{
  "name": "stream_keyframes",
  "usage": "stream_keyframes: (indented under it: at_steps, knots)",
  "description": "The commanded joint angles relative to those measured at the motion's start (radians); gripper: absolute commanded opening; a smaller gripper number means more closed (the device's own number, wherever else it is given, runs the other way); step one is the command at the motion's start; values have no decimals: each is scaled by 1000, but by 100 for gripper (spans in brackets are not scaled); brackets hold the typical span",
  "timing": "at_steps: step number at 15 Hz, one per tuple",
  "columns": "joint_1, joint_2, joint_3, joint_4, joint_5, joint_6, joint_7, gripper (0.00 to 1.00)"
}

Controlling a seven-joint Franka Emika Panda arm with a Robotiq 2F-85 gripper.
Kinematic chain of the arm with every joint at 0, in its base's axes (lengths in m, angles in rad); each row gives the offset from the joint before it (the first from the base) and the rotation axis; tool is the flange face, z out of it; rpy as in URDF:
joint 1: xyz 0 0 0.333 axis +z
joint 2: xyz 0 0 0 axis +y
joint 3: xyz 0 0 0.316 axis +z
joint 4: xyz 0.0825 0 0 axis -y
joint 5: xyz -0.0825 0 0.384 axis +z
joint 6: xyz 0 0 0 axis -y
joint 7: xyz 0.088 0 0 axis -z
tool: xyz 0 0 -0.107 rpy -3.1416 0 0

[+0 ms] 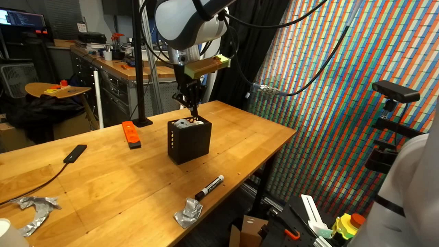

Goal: Shove the cloth in the black box

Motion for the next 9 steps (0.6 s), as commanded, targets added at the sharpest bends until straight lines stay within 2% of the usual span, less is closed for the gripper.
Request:
stream_keyframes:
  at_steps: [1,9]
  knots:
    - [-4,-46,10,-17,48,-14,-1,0]
    - [-1,-10,20,-30,153,46,-13,0]
